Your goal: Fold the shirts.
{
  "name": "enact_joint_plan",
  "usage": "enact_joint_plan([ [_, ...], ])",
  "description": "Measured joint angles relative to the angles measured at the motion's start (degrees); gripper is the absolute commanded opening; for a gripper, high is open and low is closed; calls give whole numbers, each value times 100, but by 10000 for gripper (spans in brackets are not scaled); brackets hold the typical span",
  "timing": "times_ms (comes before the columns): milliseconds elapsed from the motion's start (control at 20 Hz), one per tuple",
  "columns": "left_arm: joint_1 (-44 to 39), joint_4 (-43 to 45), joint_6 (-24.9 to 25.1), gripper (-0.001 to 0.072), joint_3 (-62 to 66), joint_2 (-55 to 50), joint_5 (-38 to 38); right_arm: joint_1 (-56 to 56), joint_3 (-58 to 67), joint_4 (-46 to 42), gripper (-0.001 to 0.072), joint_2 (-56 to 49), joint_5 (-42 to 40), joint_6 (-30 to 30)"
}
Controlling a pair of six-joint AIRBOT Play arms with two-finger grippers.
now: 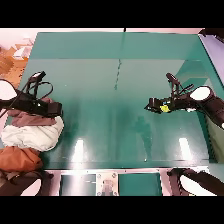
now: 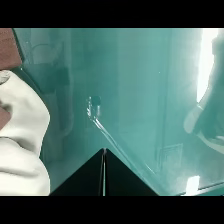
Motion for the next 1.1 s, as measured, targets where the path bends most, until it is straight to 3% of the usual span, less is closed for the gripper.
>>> enact_joint_plan([
  [700, 0, -9, -2, 25, 0, 0, 0, 0, 0, 2, 13, 0, 2, 0],
  [900, 0, -144, -24, 27, 0, -2, 402, 0, 0, -2, 13, 0, -2, 0],
  [950, 0, -184, -28, 208, 0, -4, 529, 0, 0, 4, 13, 0, -17, 0],
  [1000, -4, -177, -26, 635, 0, -4, 664, 0, 0, 0, 13, 0, -79, 0],
  [1100, -4, 199, -85, 668, 0, -4, 903, 0, 0, 0, 13, 0, -234, 0],
])
